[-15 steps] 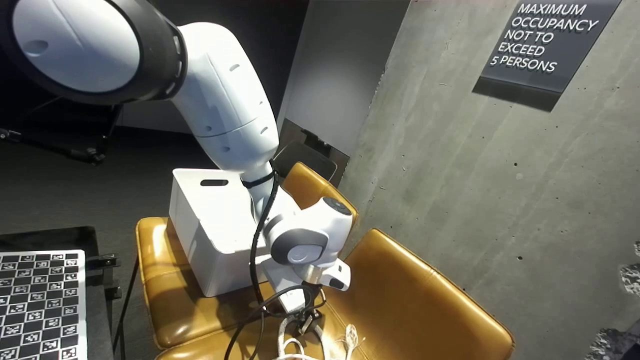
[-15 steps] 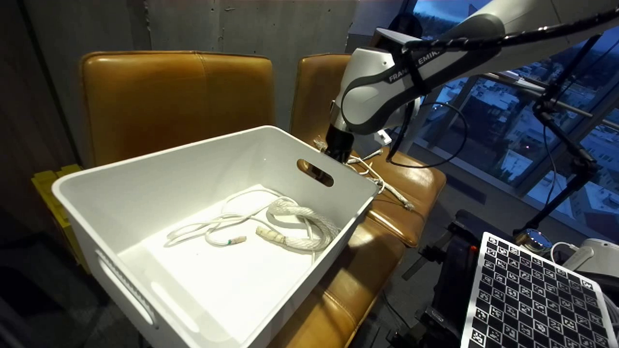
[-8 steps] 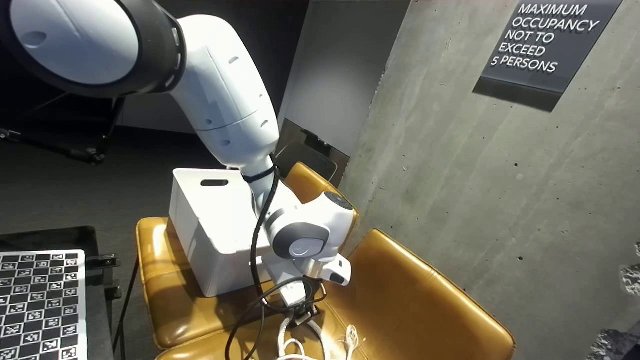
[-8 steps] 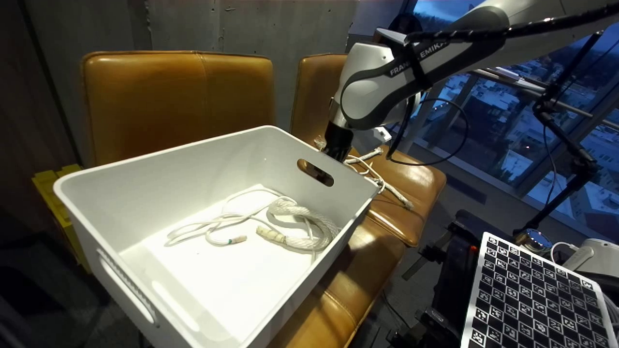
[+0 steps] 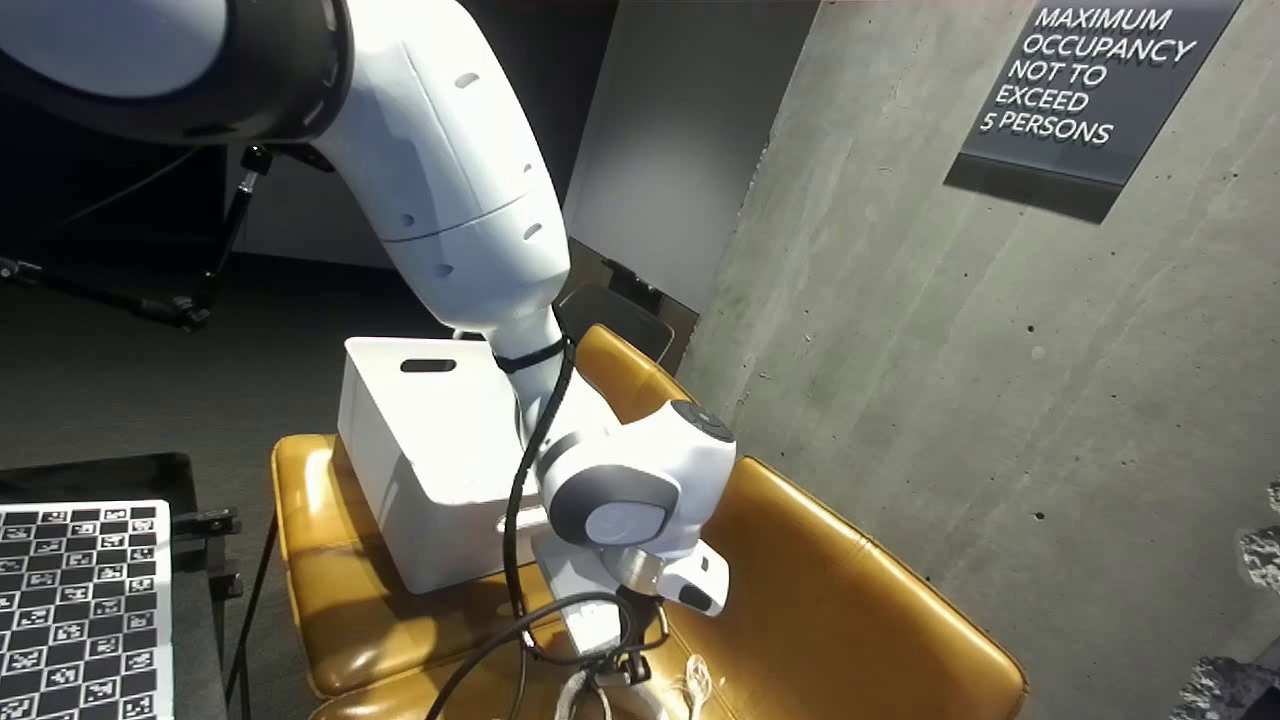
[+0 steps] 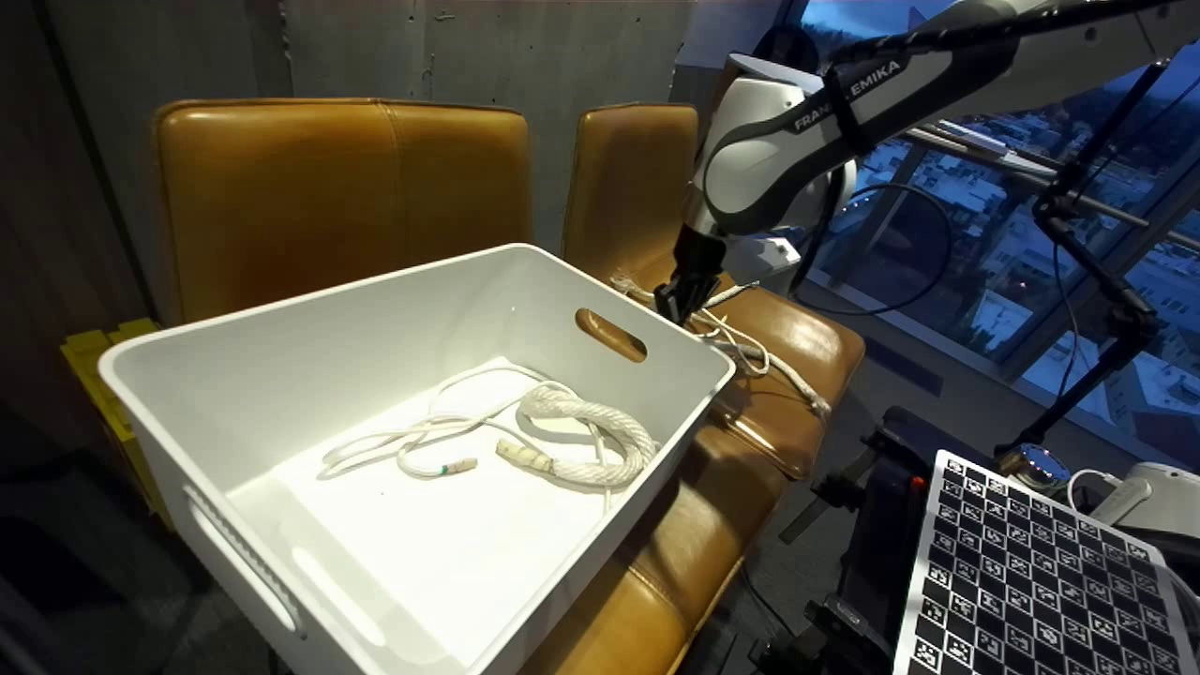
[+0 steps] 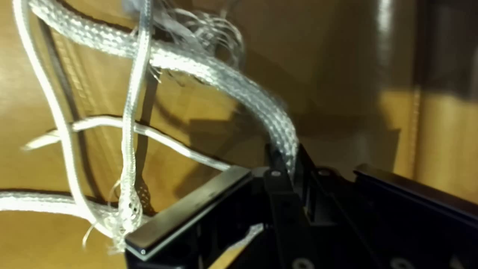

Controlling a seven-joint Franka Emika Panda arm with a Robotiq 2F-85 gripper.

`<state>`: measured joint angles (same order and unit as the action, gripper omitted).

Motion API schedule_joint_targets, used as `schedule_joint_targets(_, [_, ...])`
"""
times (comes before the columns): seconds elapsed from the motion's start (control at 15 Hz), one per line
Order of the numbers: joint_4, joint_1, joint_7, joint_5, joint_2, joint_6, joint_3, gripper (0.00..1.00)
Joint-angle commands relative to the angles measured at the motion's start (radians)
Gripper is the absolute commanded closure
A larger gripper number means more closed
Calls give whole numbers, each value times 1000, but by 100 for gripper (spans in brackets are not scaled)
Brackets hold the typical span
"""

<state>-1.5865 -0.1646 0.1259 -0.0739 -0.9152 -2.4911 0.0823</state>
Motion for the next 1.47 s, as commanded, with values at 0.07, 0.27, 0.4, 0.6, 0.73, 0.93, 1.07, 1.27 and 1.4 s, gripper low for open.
schedule_joint_targets(0.07, [-174, -57, 11, 25, 176, -7, 23, 97])
schedule_joint_targets(0.27, [-286, -49, -2, 24, 325, 6, 19, 97])
schedule_joint_targets(0.4, [-341, -40, 1, 17, 420, 15, 6, 97])
schedule_joint_targets(0.6, [-424, -17, 6, -1, 571, 35, -20, 97])
schedule_joint_targets(0.73, [-460, 7, -3, -10, 667, 68, -35, 97])
schedule_joint_targets(0.93, [-469, 52, -32, -29, 795, 154, -58, 97])
schedule_joint_targets(1.07, [-443, 85, -59, -46, 860, 224, -72, 97])
schedule_joint_targets(1.27, [-395, 131, -101, -61, 926, 296, -91, 97])
schedule_joint_targets(1.4, [-367, 158, -130, -56, 947, 323, -104, 97])
